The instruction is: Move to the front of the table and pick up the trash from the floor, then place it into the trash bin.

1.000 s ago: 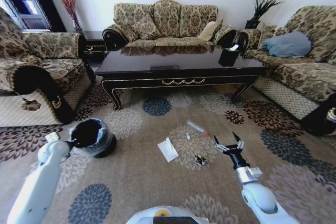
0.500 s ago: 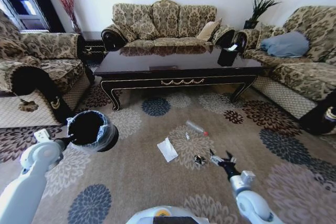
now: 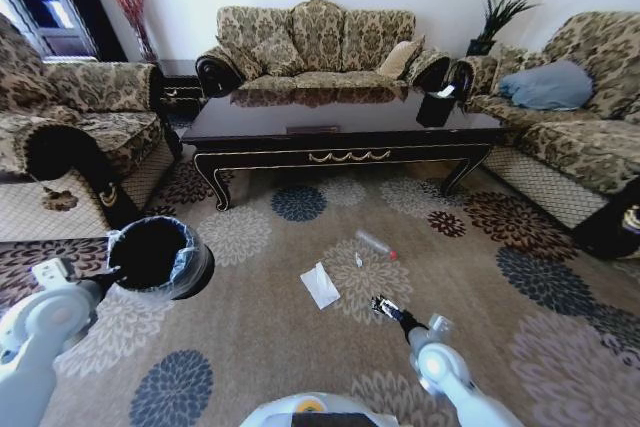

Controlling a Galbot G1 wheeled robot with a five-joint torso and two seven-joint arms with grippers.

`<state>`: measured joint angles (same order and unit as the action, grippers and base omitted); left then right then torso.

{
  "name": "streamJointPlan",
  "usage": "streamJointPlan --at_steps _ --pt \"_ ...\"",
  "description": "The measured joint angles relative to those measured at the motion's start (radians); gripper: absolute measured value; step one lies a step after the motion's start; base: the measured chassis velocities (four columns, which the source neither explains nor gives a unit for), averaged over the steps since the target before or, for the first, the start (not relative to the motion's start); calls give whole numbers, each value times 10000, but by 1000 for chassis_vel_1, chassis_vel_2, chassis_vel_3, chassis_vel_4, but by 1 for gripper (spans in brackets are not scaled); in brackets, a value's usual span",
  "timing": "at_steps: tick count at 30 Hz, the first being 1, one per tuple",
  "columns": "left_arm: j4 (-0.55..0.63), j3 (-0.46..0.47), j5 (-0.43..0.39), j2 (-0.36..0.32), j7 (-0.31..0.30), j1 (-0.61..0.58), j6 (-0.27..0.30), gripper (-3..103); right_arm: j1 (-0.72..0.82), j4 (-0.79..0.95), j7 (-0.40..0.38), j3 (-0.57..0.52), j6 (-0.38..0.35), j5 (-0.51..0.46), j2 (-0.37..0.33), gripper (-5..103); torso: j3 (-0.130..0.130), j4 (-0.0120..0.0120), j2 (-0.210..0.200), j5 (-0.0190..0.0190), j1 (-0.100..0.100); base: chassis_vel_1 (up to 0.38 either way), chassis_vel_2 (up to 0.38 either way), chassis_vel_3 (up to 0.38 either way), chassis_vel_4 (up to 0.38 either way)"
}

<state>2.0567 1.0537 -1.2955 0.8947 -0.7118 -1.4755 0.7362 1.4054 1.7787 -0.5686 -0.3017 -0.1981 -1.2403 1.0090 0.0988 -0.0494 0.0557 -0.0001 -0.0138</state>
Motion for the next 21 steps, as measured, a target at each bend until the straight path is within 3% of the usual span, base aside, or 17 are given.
streamJointPlan --at_steps 9,21 --pt "297 225 -4 89 -87 -234 -6 0 -991 -1567 -99 434 -273 -97 447 100 0 -1 0 0 -1 0 0 0 0" --pt "460 487 -75 62 -206 -461 -9 0 -2550 -3513 754 745 -33 -63 1044 100 0 2 0 0 0 0 0 0 0"
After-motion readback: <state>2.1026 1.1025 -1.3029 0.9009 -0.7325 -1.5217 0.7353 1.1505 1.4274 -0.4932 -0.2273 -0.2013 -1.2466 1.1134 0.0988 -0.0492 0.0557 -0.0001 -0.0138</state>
